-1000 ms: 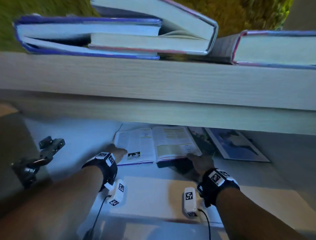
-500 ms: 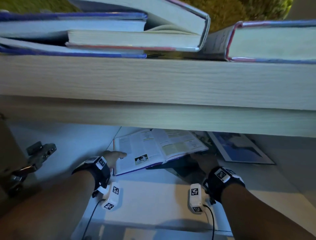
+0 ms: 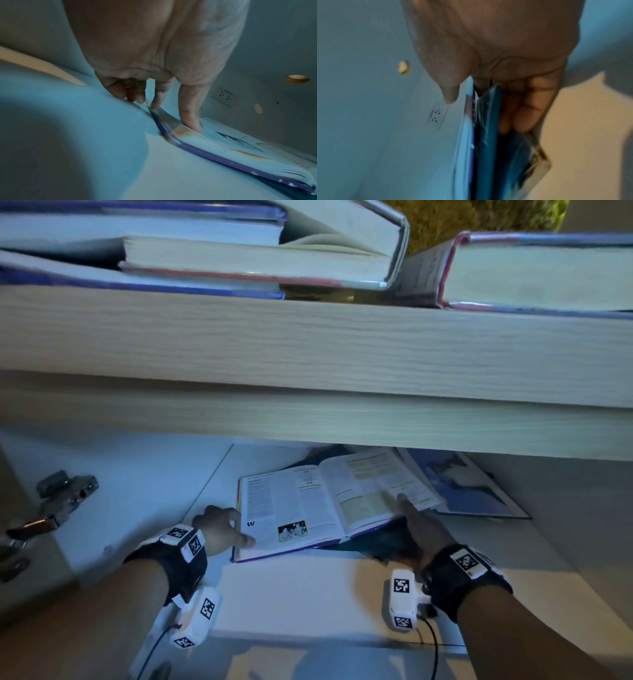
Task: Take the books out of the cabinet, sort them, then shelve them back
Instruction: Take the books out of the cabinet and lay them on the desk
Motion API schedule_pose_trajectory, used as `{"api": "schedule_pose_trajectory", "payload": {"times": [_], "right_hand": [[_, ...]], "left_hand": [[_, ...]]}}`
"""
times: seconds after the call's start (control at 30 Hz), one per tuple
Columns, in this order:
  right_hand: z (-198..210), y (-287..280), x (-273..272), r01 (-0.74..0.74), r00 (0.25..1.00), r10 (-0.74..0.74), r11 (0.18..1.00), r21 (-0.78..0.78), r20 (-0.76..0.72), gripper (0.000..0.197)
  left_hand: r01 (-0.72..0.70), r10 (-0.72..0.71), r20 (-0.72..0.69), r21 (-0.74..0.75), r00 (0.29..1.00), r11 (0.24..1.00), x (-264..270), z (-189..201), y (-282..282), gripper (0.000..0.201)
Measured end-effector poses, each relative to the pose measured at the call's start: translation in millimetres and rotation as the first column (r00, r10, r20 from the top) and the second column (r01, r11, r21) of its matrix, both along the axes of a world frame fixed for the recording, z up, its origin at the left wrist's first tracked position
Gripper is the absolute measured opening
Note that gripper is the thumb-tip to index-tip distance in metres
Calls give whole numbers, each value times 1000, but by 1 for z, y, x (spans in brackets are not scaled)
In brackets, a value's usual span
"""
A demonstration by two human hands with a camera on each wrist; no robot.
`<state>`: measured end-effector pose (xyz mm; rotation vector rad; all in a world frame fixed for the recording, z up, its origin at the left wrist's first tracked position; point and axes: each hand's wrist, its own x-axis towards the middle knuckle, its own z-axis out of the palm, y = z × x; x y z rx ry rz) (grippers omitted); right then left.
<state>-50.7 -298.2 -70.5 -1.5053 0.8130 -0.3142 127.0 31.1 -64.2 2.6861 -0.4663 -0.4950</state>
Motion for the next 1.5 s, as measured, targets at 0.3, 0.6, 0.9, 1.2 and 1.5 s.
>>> {"api": "schedule_pose_trajectory", "payload": {"times": [0.3, 0.6, 0.9, 1.2, 1.5], "right_hand": [[35, 48, -15, 11, 936, 135, 911, -412, 324, 18], [10, 80, -4, -401, 916, 341, 771, -495, -212, 24], [11, 47, 19, -58, 998, 41, 941, -335, -56, 36], [-9, -6, 19, -102, 978, 4, 880, -463, -209, 85], [-10, -14, 4, 17, 998, -21, 997, -77, -58, 59]], "left_hand": [[-102, 40, -172, -371, 984, 923, -28, -9, -19, 35], [-600, 151, -605, -662, 781, 448, -37, 9, -35, 84], [-456, -128, -611, -699, 782, 551, -54, 33, -83, 39], [-284, 155, -269, -552, 951, 784, -10, 11, -128, 43], [-462, 195, -476, -546, 858, 699, -9, -4, -128, 50]]}}
